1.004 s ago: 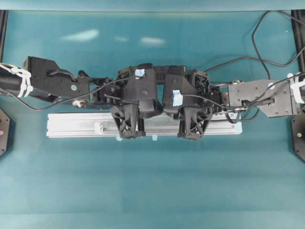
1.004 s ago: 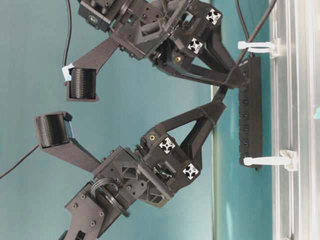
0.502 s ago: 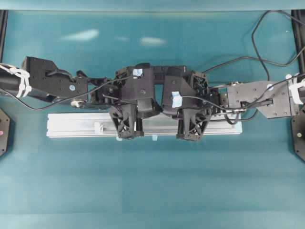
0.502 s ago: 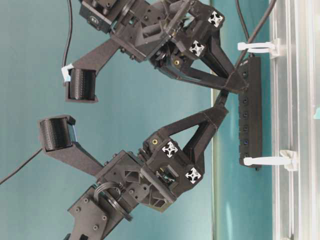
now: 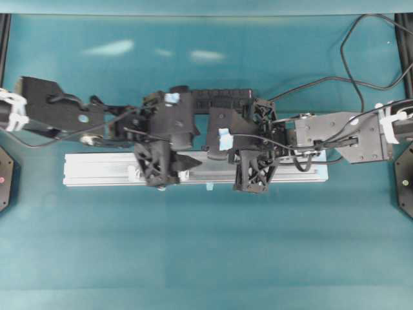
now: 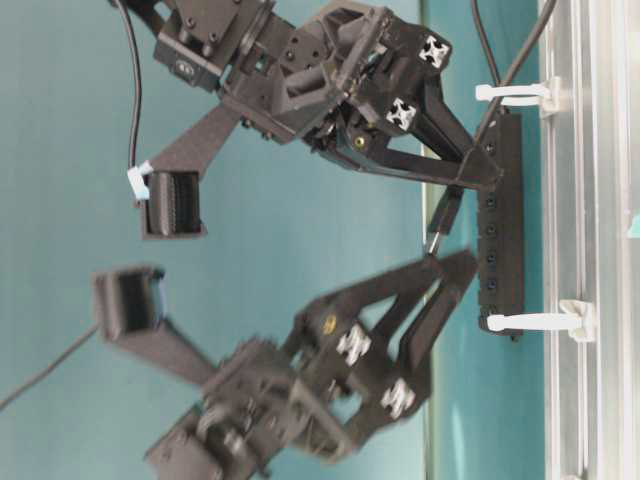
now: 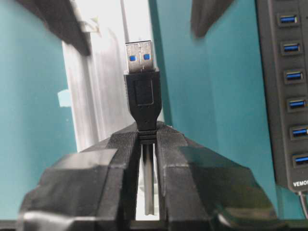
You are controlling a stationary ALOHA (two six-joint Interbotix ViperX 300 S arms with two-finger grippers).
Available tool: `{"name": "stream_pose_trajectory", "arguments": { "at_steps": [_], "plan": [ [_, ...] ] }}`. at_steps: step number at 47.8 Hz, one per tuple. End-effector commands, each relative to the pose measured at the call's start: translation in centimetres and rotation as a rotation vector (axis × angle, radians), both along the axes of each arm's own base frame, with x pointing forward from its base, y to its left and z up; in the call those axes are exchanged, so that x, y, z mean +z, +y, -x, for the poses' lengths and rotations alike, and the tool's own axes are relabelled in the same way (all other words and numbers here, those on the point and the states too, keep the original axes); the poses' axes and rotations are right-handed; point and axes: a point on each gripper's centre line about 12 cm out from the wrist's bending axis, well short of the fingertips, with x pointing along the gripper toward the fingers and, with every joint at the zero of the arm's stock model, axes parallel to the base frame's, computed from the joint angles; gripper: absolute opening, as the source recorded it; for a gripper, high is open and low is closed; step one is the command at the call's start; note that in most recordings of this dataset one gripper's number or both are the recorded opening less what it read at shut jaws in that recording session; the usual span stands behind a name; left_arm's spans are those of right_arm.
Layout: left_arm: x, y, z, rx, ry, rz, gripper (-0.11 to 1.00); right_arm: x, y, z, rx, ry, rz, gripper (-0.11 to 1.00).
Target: Pass the USB cable through three rings with both arms.
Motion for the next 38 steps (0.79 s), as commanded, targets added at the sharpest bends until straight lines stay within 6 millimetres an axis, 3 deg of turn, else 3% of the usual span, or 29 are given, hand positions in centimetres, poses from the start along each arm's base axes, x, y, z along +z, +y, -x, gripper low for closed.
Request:
{"name": "stream_pose_trajectory", "arguments": {
  "at_steps": [1, 16, 25, 38],
  "plan": [
    [2.4, -0.1, 0.8, -0.002, -0.064, -0.008, 0.78, 0.8, 0.4, -0.6, 0.006, -0.018, 0.000, -0.08],
    [6.0, -0.3, 6.3, 0.012, -0.163, -0.019, 0.77, 0.9, 1.9, -1.7, 0.020, 0.062, 0.007, -0.08],
    [7.0, -0.6, 9.9, 0.017, -0.193, -0.023, 0.77, 0.7, 1.9, -2.5, 0.006, 0.142, 0.019, -0.08],
    [7.0, -0.8, 12.0, 0.019, -0.149, -0.017, 0.77, -0.1, 2.5, -4.2, -0.005, 0.226, 0.006, -0.08]
  ]
}}
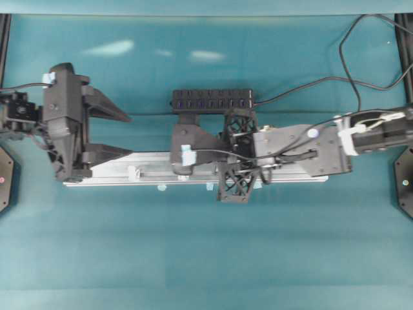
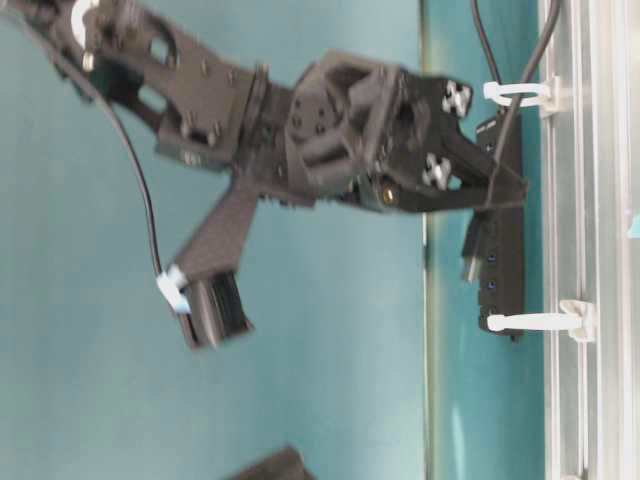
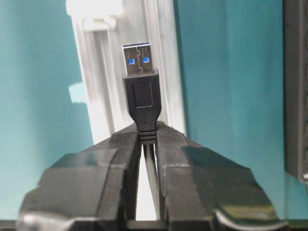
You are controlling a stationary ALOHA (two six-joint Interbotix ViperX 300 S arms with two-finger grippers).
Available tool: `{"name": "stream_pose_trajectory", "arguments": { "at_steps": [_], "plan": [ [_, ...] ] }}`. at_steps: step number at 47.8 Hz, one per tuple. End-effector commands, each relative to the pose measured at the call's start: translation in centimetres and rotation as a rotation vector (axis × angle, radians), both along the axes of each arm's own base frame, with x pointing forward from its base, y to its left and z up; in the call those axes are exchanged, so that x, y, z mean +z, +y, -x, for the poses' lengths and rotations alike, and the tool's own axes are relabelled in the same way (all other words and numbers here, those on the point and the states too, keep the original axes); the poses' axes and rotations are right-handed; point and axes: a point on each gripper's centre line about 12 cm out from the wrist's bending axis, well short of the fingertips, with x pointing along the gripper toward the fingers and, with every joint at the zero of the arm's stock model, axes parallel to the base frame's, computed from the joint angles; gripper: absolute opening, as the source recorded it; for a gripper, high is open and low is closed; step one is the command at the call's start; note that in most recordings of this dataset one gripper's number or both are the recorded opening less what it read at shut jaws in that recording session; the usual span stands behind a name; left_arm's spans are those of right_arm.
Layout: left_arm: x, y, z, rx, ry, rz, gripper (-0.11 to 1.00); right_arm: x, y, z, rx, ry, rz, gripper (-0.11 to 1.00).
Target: Pass the USB cable through three rings with both arms.
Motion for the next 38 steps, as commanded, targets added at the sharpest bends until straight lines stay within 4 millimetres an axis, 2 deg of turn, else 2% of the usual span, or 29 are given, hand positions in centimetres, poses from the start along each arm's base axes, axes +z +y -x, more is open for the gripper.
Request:
{"name": "stream_pose_trajectory", "arguments": {
  "at_steps": [1, 15, 38],
  "plan": [
    [0.8, 0.0, 0.1, 0.003, -0.018, -0.001, 0.77, 0.4, 0.9, -1.0, 0.015, -0.007, -0.016, -0.08],
    [0.7, 0.0, 0.1, 0.003, -0.018, -0.001, 0.77, -0.9, 1.8, -1.7, 0.038, 0.036, -0.036, -0.08],
    [1.2, -0.1, 1.1, 0.028, -0.046, 0.036, 0.77, -1.7, 0.8, -2.4, 0.014, 0.016, -0.042, -0.08]
  ]
}}
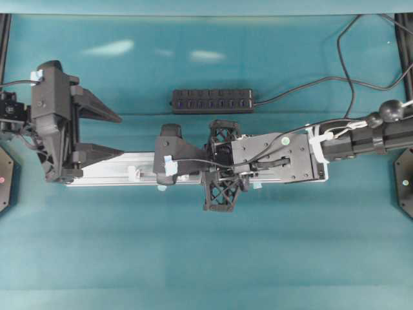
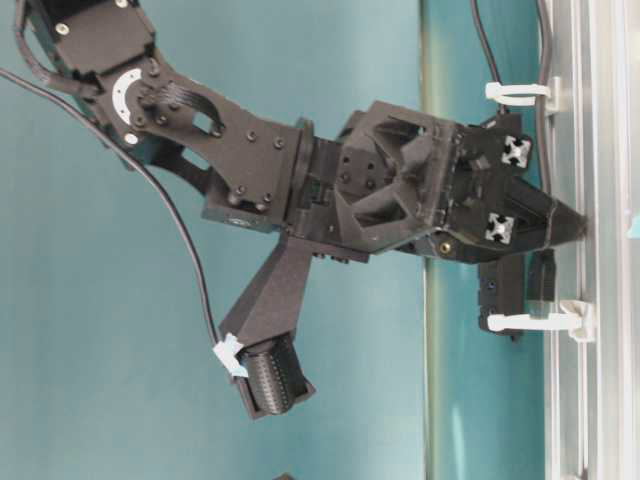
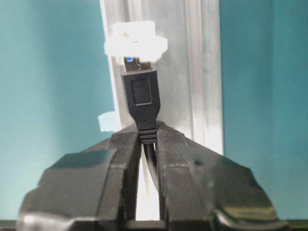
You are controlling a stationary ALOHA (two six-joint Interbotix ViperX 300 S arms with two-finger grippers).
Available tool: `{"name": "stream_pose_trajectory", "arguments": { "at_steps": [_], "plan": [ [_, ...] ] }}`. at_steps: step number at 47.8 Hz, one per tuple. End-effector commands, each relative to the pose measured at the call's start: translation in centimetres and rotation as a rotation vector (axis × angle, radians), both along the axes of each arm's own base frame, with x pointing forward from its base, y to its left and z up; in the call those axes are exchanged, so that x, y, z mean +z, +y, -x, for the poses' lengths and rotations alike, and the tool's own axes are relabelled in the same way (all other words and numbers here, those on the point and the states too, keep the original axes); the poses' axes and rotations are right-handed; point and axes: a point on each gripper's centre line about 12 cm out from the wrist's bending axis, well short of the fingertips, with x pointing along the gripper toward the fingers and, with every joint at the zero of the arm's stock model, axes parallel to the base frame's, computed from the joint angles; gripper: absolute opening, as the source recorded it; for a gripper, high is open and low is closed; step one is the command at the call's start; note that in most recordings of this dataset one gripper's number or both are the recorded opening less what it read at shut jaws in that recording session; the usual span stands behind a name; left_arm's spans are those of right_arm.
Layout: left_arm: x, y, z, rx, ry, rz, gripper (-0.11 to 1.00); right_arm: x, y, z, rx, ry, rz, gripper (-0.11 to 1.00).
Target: Pass the USB cable through three rings with both arms.
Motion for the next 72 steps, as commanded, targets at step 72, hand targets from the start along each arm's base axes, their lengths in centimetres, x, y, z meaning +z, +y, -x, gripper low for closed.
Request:
{"name": "stream_pose_trajectory", "arguments": {
  "at_steps": [72],
  "plan": [
    [-5.5, -1.7, -4.9, -0.078, 0.100, 0.006, 0.76, 1.1, 0.5, -2.3, -0.096, -0.132, -0.112, -0.08]
  ]
}}
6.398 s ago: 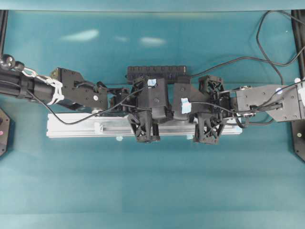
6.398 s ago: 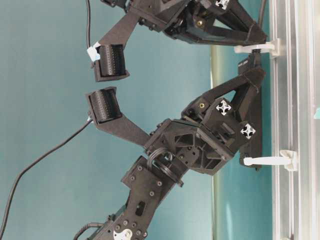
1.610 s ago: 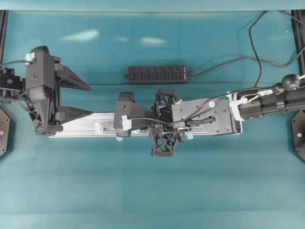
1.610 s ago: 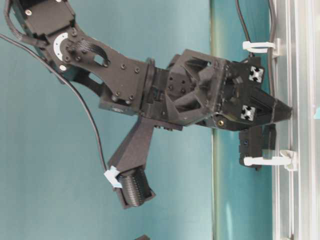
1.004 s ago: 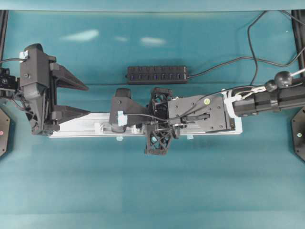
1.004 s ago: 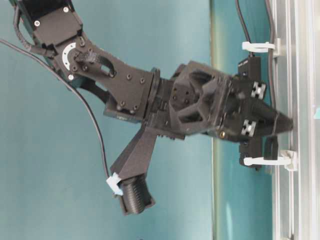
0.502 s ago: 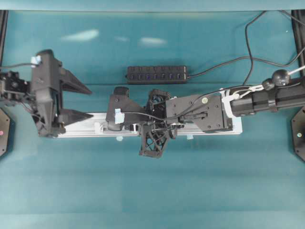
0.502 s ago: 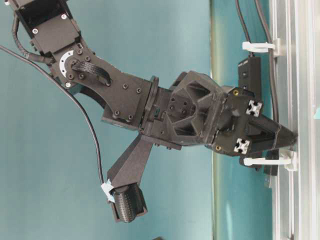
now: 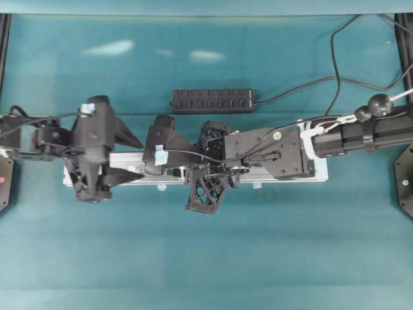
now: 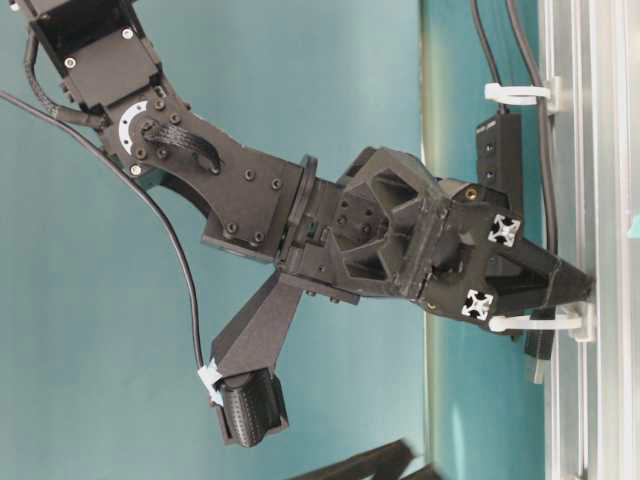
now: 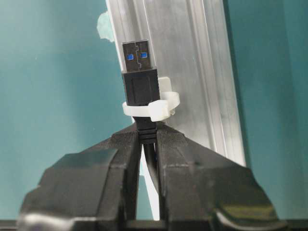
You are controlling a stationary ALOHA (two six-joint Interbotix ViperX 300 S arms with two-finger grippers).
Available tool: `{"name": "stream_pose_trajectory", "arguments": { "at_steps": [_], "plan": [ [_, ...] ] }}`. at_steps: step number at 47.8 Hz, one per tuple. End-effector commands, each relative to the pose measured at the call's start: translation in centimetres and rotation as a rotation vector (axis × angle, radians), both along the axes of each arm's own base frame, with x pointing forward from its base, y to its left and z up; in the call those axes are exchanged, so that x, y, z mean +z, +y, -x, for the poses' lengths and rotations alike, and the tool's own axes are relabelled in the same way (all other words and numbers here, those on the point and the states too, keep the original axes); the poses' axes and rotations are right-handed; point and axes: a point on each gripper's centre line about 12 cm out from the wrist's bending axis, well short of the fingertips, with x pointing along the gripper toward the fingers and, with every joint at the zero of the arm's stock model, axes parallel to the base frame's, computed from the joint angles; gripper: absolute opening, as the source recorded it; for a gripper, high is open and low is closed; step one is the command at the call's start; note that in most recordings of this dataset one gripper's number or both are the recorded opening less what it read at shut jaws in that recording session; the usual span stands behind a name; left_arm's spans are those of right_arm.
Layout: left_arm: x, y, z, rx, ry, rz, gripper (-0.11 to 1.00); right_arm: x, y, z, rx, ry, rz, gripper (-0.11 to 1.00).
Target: Pass the USB cable through three rings with both arms.
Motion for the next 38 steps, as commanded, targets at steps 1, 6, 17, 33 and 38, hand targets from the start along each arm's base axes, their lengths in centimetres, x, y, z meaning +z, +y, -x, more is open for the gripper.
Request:
{"name": "stream_pose_trajectory", "arguments": {
  "at_steps": [1, 6, 17, 33, 38],
  "plan": [
    [0.5, 0.0, -0.9, -0.005, -0.021, -0.006, 0.76, 1.0, 0.2, -0.4, -0.011, -0.033, -0.010, -0.08],
    [0.1, 0.0, -1.6, -0.009, -0.009, -0.010, 0.76, 1.0, 0.2, -0.4, -0.012, -0.031, -0.010, -0.08],
    [-1.6, 0.1, -2.5, -0.011, 0.027, -0.009, 0.76, 1.0, 0.2, -0.4, -0.013, -0.033, -0.011, -0.08],
    [-3.6, -0.1, -3.5, -0.017, -0.009, -0.010, 0.76, 1.1, 0.2, -0.5, -0.013, -0.051, -0.012, -0.08],
    [-3.7, -0.1, -3.6, -0.017, -0.035, -0.009, 0.76, 1.1, 0.1, -0.6, -0.016, -0.054, -0.013, -0.08]
  ]
}}
